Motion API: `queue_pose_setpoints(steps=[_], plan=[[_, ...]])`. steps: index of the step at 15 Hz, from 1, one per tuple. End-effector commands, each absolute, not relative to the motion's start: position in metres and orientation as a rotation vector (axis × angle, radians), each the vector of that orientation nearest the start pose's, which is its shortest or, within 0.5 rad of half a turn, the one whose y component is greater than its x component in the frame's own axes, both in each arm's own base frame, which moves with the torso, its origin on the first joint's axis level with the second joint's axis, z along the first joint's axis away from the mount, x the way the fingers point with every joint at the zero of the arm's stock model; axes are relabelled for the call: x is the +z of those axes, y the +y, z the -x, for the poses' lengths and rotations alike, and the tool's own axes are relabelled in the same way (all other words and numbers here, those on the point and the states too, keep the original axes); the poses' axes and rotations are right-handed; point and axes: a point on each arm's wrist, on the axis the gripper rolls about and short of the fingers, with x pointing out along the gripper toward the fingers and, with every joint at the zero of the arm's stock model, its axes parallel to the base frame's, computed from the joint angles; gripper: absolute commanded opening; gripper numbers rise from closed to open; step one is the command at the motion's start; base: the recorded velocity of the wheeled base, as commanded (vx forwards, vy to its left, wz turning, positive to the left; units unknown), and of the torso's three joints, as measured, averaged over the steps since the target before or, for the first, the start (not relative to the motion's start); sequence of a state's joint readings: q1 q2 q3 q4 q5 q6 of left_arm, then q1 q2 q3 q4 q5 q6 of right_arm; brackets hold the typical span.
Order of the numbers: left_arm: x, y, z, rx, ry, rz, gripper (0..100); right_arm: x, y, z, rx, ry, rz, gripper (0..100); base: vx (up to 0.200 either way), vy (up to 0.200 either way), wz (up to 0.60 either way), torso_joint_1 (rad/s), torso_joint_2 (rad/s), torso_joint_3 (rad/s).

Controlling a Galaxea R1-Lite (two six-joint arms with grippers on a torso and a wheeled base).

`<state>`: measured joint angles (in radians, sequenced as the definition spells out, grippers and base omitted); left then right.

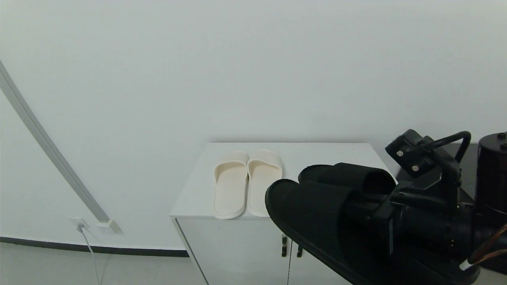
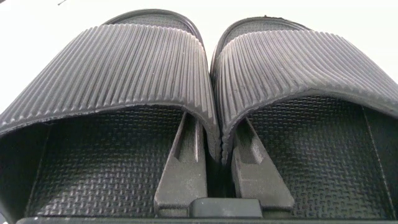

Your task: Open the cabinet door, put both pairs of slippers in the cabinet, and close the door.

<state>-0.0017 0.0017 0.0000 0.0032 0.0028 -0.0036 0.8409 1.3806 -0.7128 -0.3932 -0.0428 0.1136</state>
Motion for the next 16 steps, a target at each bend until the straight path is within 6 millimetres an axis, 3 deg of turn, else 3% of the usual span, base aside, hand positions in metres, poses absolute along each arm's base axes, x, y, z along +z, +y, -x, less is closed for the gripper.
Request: queue_pose_setpoints(steps=[1,3,11,16], plan=[[0.0752,0.0001,0.0226,0.002,0.006,0.003,0,0.2201,0.1663,-0.146,0.793,0.288,0.012,0,0.0,0.0,0.0,0.0,0.0,0.0],[0.0752,0.0001,0.0226,0.002,0.006,0.005,0,0.2159,0.1667,-0.1451,0.796,0.297,0.022,0,0.0,0.0,0.0,0.0,0.0,0.0],[0.0752,0.0001,0.0226,0.002,0.006,0.005,0,0.2134,0.1654,-0.1417,0.804,0.303,0.026,0,-0.2,0.0,0.0,0.0,0.0,0.002],[0.0752,0.0001,0.0226,0.003,0.006,0.006,0,0.211,0.1663,-0.1429,0.802,0.311,0.03,0,0.0,0.0,0.0,0.0,0.0,0.0]])
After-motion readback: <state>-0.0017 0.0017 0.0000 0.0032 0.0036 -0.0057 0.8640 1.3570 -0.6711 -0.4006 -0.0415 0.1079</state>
